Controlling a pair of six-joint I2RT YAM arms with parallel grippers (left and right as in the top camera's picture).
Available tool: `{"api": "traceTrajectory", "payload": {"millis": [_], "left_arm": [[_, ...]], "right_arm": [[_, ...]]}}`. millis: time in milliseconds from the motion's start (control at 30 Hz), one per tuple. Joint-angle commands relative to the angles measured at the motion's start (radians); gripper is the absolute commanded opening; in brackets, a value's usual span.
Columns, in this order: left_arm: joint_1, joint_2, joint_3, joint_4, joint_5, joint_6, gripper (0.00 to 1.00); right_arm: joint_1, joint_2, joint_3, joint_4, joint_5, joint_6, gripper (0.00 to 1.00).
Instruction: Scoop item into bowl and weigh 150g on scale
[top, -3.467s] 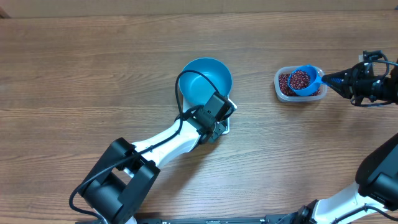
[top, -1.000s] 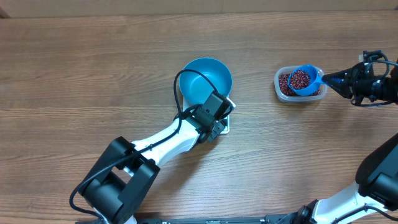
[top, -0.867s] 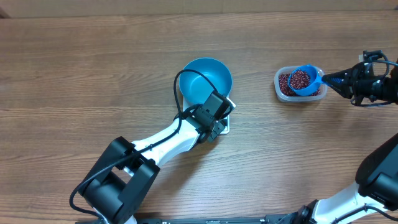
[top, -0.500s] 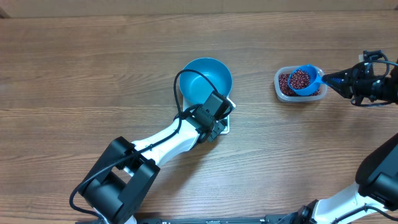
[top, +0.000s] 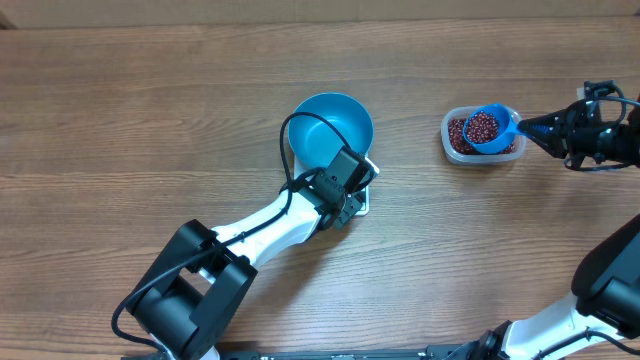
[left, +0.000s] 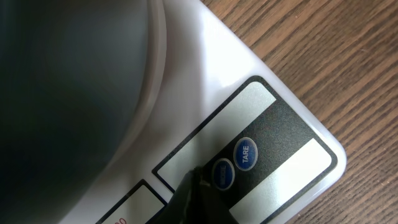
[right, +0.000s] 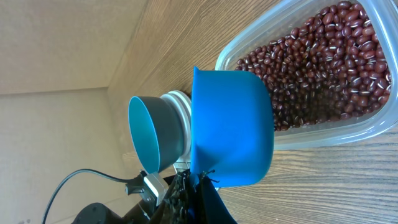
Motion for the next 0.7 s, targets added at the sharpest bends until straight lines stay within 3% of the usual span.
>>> {"api": "traceTrajectory", "payload": {"millis": [0,667], "left_arm": [[-0.003,0.023,-0.010,-0.013,0.027,0.009,0.04],[-0.004,0.055,-0.010,0.002,0.031,0.016,0.04]], "right_arm": [[-0.003,0.005,0.005,0.005,-0.023,-0.010,0.04],[-0.003,0.005,0.005,0.005,-0.023,-0.010,0.04]]}}
